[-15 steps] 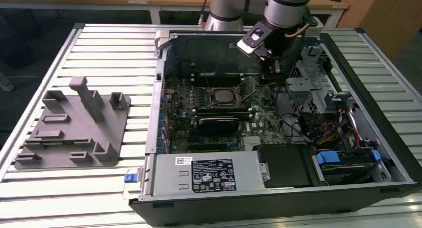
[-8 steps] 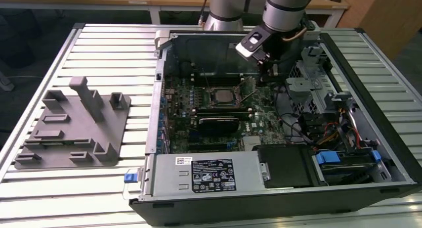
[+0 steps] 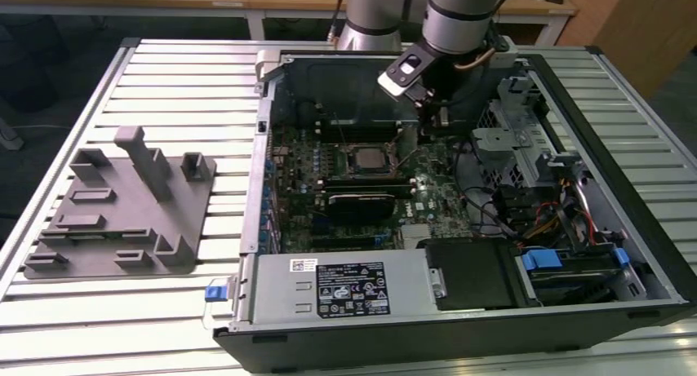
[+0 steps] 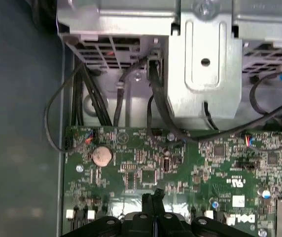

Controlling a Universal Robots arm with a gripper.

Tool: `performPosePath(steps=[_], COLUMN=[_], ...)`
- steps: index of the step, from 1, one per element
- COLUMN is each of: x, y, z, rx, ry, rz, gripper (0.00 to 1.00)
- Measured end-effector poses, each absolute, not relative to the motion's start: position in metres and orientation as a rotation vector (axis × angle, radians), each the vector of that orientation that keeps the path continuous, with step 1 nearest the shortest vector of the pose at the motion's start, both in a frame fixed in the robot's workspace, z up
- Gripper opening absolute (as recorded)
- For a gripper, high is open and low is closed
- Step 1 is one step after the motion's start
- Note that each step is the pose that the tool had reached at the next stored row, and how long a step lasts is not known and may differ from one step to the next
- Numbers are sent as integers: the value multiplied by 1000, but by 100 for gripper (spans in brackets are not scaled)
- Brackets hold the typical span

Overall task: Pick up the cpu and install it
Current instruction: 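Close the cpu cover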

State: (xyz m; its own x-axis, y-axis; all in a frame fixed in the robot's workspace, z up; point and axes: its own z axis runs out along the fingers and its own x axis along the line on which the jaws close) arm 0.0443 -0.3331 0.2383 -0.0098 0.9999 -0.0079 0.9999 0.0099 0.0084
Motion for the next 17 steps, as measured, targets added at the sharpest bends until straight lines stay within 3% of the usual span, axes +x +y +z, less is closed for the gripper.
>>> performPosePath(steps=[17], x=[20], y=[-333], z=[236], rx=[2202], ry=[2224], rz=[0], gripper=[11])
